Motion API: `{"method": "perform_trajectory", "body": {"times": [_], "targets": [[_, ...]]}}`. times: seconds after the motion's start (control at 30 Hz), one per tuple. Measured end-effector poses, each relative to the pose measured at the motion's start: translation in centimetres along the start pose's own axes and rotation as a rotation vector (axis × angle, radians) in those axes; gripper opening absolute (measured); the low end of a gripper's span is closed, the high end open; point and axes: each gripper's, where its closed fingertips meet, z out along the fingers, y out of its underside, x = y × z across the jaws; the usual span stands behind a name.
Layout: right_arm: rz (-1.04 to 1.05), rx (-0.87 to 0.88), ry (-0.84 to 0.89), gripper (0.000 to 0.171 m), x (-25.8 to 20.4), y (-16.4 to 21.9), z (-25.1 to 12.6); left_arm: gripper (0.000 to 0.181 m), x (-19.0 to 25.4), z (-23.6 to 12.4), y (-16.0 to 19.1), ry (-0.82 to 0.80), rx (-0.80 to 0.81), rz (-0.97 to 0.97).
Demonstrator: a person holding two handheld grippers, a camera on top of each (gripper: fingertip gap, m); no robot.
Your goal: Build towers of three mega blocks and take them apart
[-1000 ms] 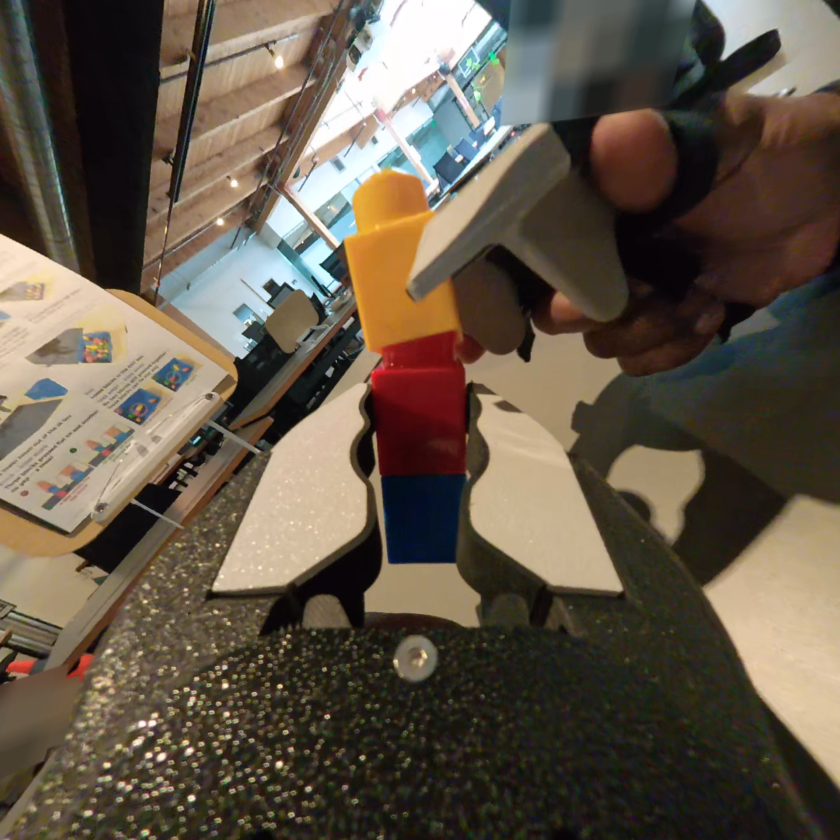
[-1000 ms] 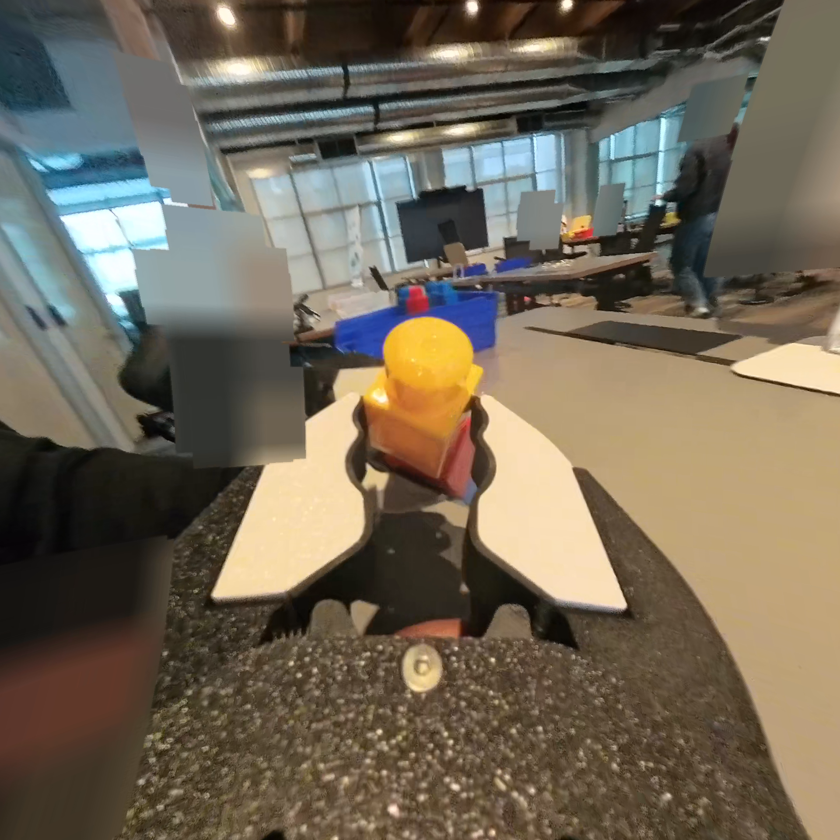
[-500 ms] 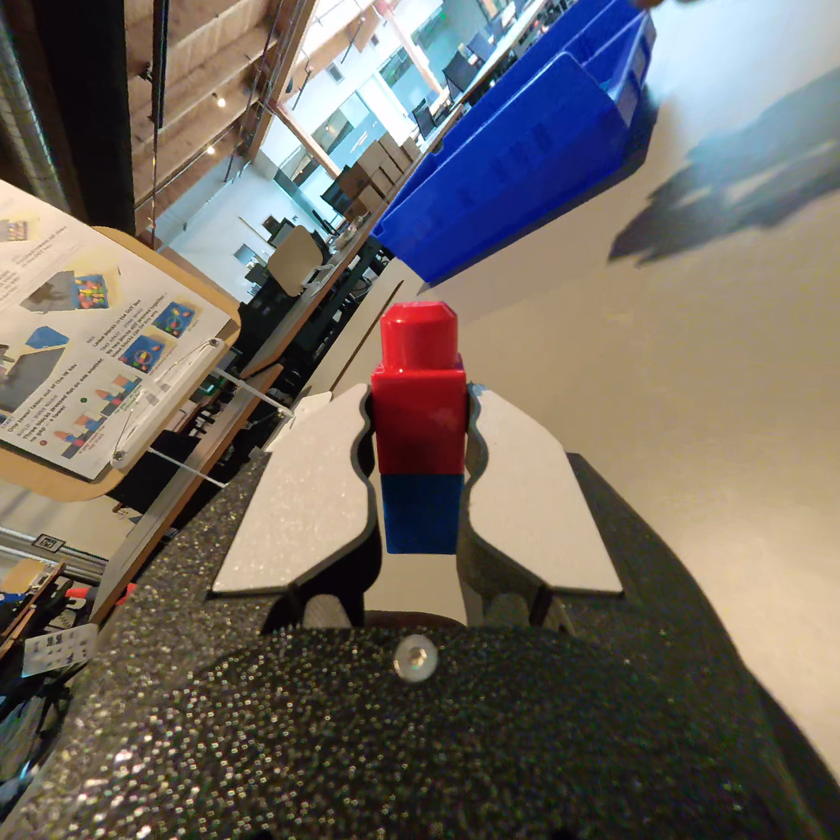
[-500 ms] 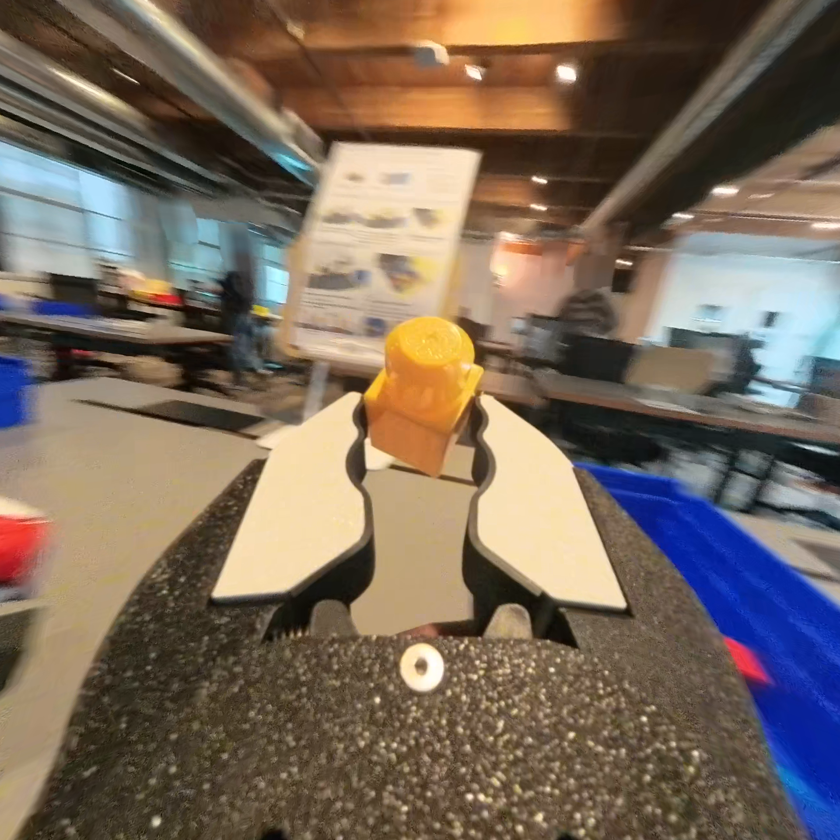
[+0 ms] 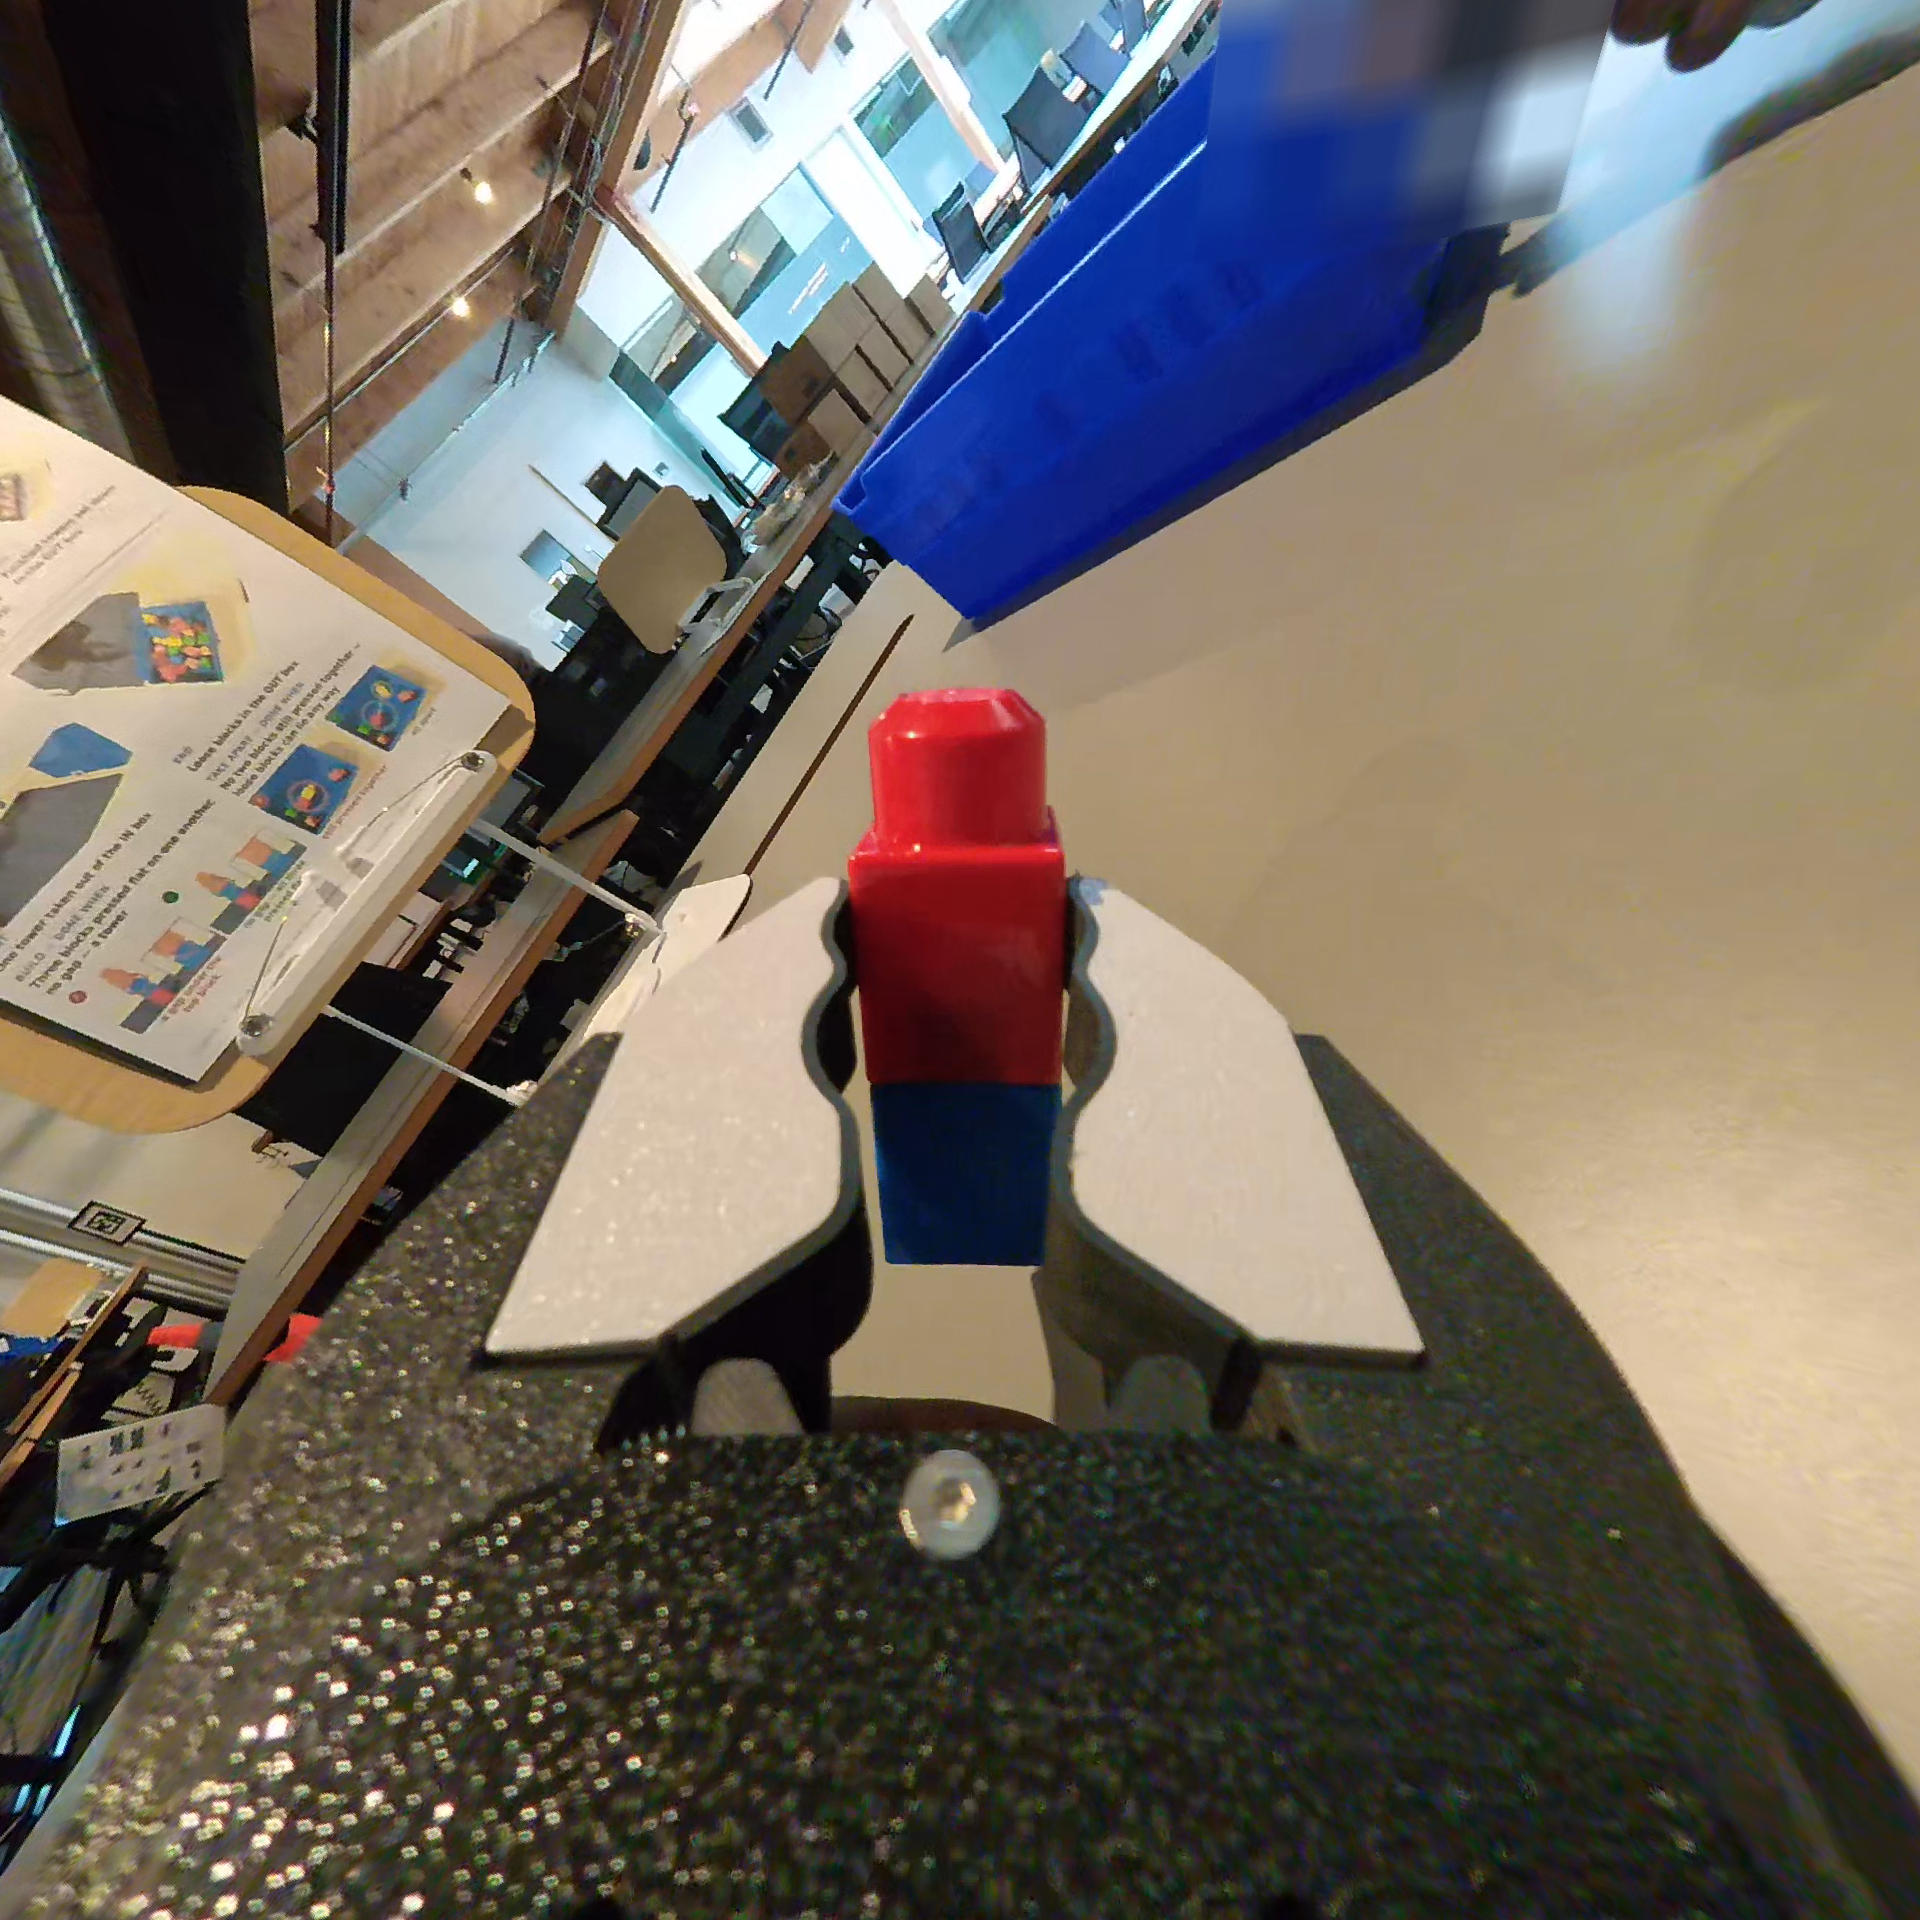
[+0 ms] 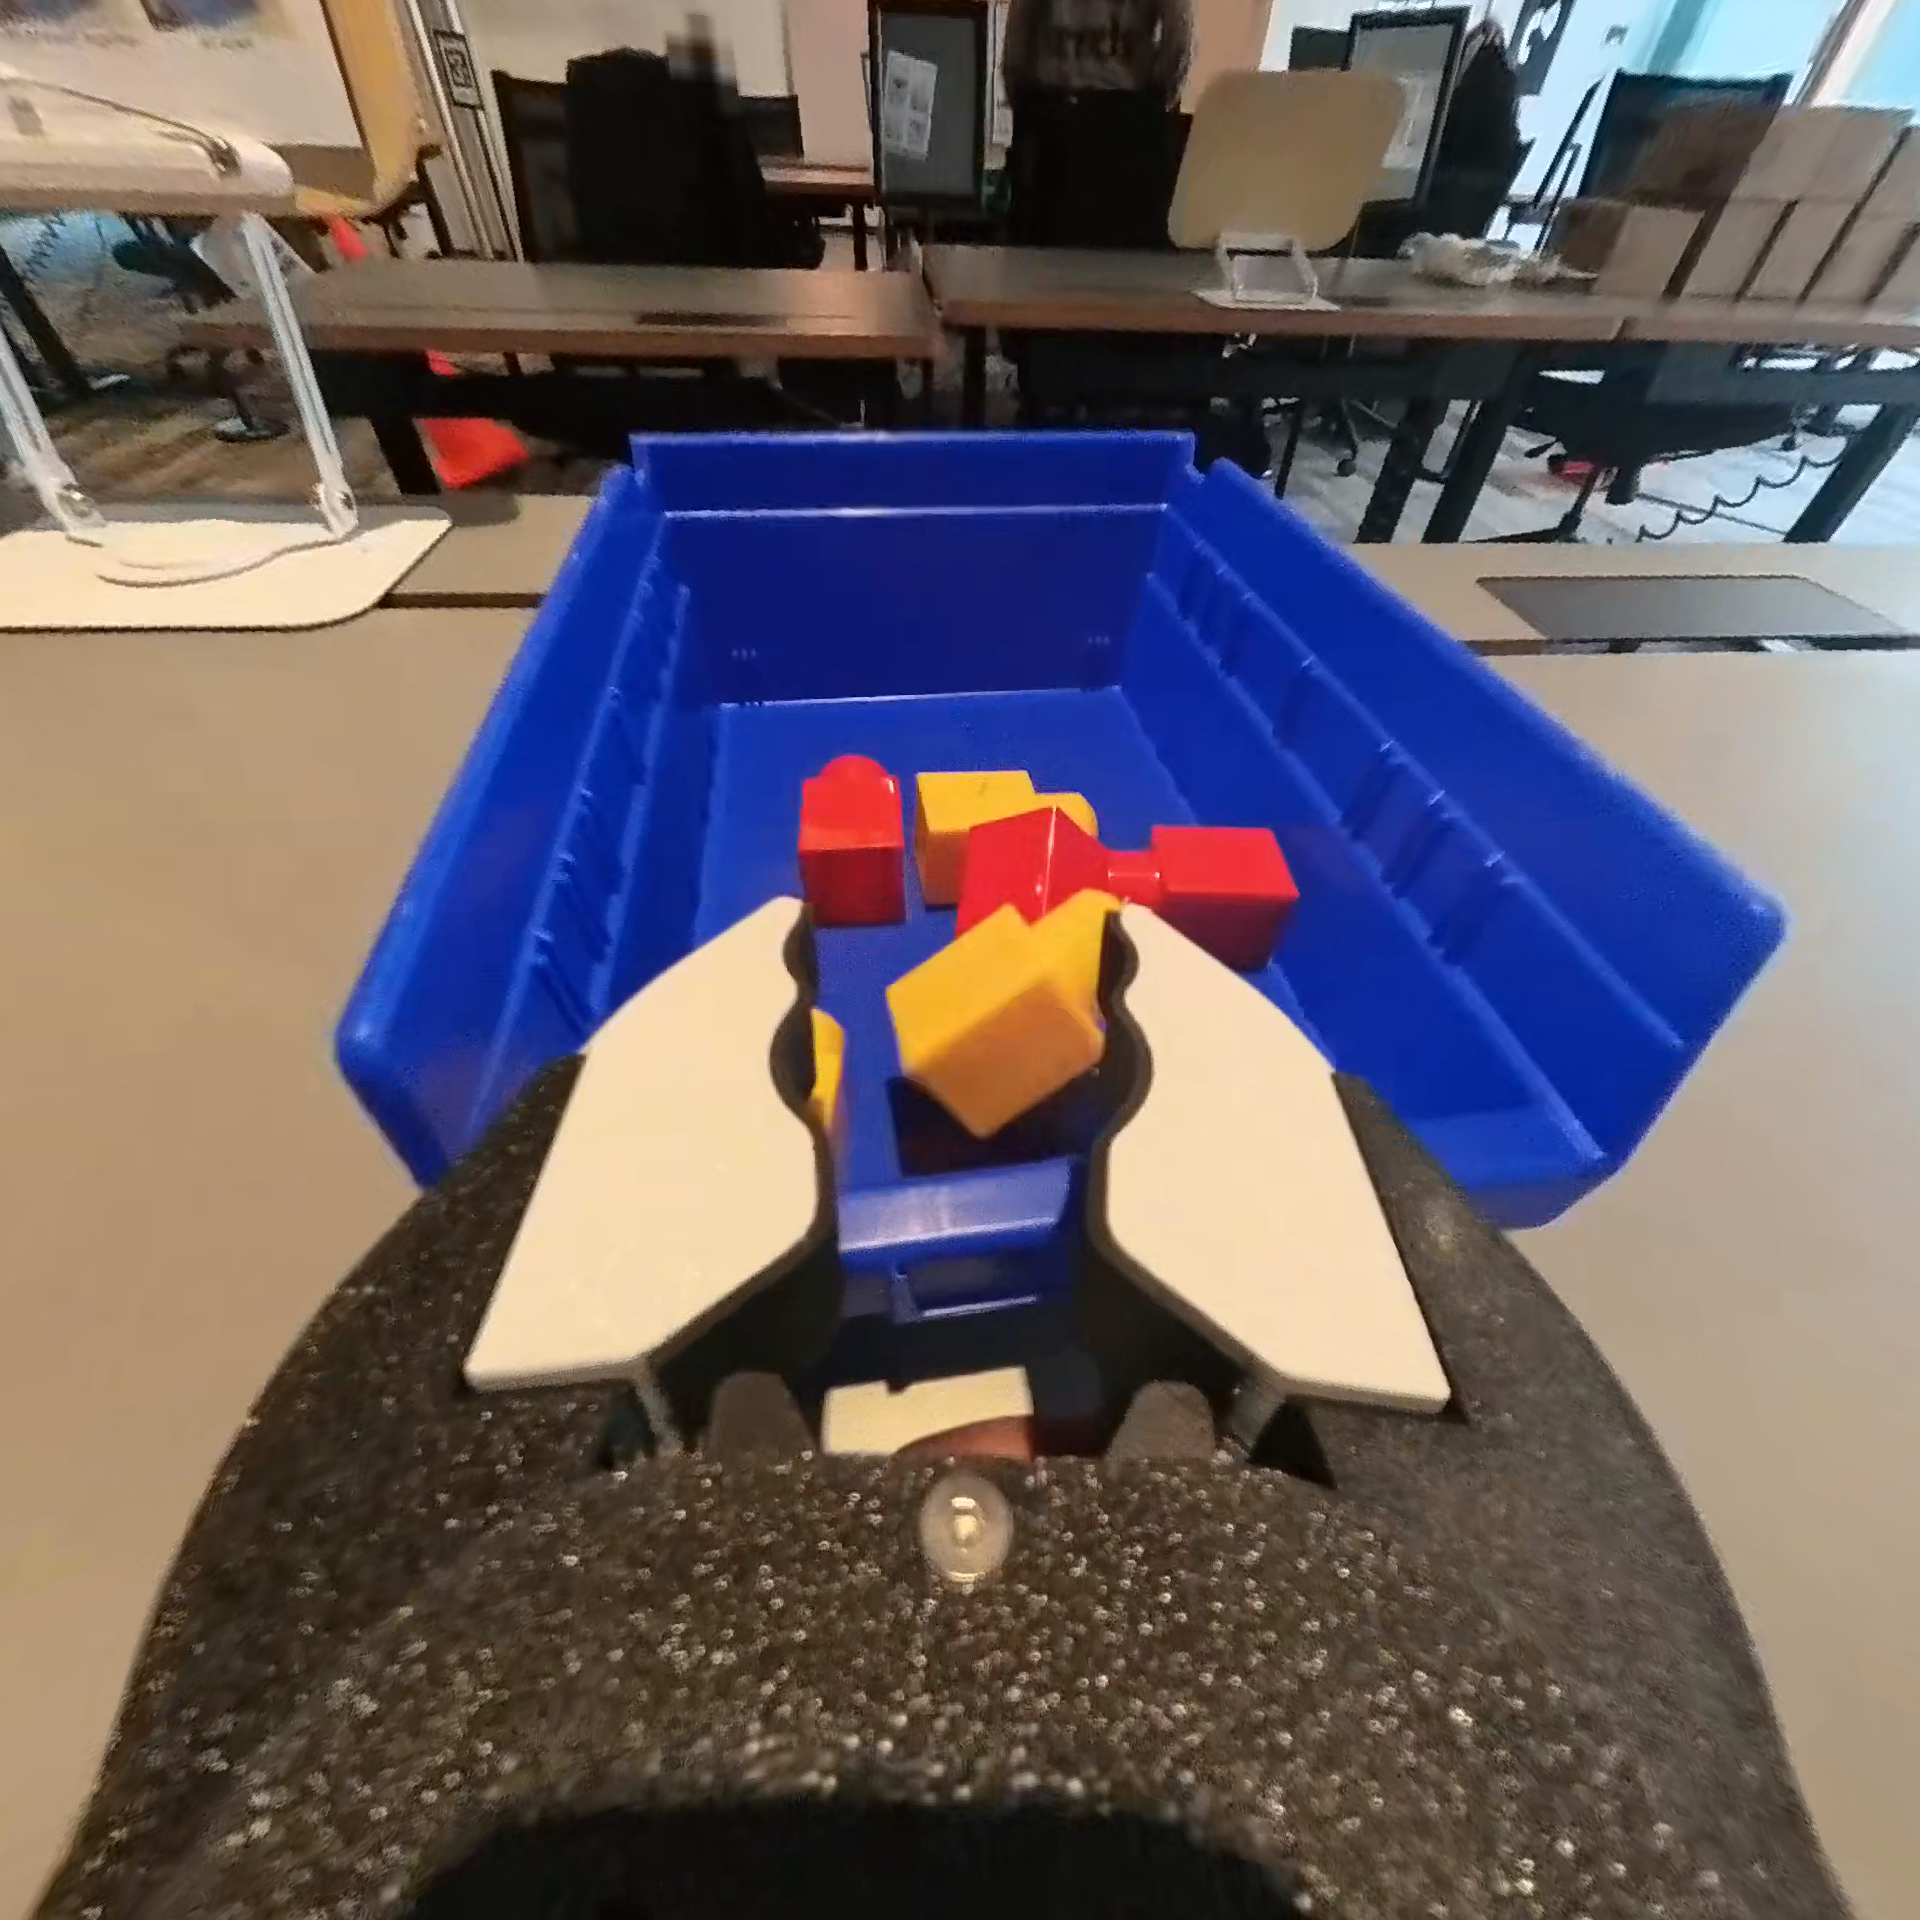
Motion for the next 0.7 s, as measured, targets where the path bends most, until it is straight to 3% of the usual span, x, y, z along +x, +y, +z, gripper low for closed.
{"method": "perform_trajectory", "body": {"times": [0.2, 0.37, 0.53, 0.63, 0.7], "targets": [[-0.031, 0.174, -0.041, 0.054, -2.0, -4.5, -2.7, 0.036, -0.3, -0.2, -0.3, -0.014, 0.015, -0.010], [-0.194, 0.253, -0.284, 0.047, -12.0, -9.1, -6.8, 0.036, -0.8, -0.5, -1.1, -0.025, 0.065, -0.052], [-0.559, 0.101, -0.560, 0.052, -26.7, -4.5, -8.5, 0.036, -0.9, -0.5, -1.1, -0.029, 0.067, -0.056], [-0.466, 0.024, -0.846, 0.053, -34.6, -0.9, -10.5, 0.036, -1.1, -0.6, -1.2, -0.045, 0.075, -0.043], [-0.408, -0.025, -0.922, 0.050, -37.0, 0.7, -10.8, 0.036, -1.3, -0.7, -1.1, -0.065, 0.058, -0.015]]}}
